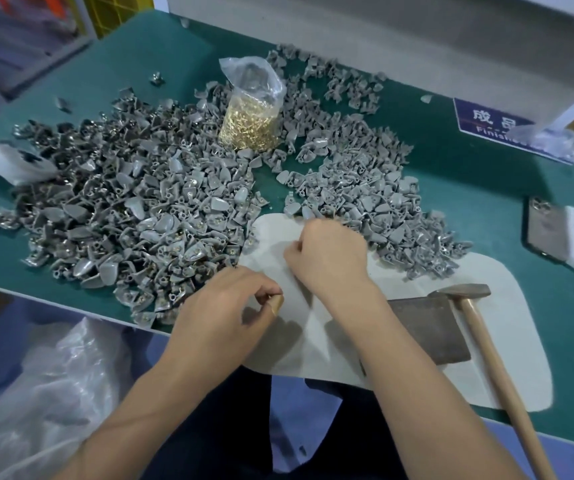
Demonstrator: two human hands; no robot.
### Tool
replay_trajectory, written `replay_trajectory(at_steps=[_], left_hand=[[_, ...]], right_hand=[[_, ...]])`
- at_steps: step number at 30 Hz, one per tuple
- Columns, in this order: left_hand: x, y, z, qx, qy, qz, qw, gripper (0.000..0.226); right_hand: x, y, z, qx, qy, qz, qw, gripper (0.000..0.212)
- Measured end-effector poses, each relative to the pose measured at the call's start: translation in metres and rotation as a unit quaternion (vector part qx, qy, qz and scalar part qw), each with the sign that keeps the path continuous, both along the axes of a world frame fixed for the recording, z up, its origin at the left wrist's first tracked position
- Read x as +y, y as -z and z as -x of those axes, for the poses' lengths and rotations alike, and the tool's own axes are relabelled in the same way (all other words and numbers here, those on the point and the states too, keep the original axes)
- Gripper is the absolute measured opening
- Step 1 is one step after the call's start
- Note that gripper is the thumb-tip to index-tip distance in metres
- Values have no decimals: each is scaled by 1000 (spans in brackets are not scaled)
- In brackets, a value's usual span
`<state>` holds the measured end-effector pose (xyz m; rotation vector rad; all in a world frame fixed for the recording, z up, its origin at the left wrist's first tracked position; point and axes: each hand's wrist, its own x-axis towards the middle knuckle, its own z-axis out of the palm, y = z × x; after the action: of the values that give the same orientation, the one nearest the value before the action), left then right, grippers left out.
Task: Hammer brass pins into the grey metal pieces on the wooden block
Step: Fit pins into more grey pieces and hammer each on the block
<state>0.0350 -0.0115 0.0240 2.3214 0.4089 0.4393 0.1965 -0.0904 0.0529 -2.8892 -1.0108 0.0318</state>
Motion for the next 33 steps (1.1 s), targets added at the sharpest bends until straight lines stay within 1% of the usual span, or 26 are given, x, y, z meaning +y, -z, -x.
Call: replay_trajectory(at_steps=[2,4,6,8,10,12,13,15,17,18,21,24,27,29,31,33], left_hand=[[-6,-1,-4,-8,9,2,1000,10],[-12,-2,-11,-11,26,10,1000,9],[-16,-3,-23,-14,42,27,999,7],[-20,-6,-42,-16,57,23,998,6],[-23,-8,-66,-15,61,2,998,9],[-26,-11,-90,11,57,-46,997,17],[-28,-12,-100,30,58,-73,995,23],[-32,-12,-114,63,70,-108,990,32],[-36,-9,-121,89,83,-125,985,37],[-38,-7,-123,96,86,-130,983,38],[-43,-4,-124,85,89,-135,983,35],[-44,-6,-127,88,114,-142,979,21],[-45,-16,-128,113,138,-122,976,13],[-50,-26,-124,80,141,-87,983,8],[-61,-38,-114,29,140,-23,990,6],[-77,-51,-102,-4,153,38,988,9]], right_hand=[[-14,-5,-8,43,27,-66,996,22],[-38,-11,-14,90,69,-140,984,25],[-66,-16,-17,100,115,-203,967,29],[-93,-17,-19,99,145,-244,954,27],[-117,-14,-17,102,159,-258,947,25],[-137,-11,-12,105,165,-298,935,22],[-146,-9,-9,112,166,-335,921,21],[-163,-4,0,147,181,-416,879,16],[-176,1,9,176,197,-469,843,11],[-179,2,14,184,199,-485,831,11],[-185,4,26,195,187,-519,811,10],[-186,3,36,205,178,-557,785,11],[-189,4,47,210,185,-591,756,8],[-194,3,53,213,189,-608,741,7],[-200,0,57,219,194,-627,722,8],[-205,-2,59,224,197,-639,710,11]])
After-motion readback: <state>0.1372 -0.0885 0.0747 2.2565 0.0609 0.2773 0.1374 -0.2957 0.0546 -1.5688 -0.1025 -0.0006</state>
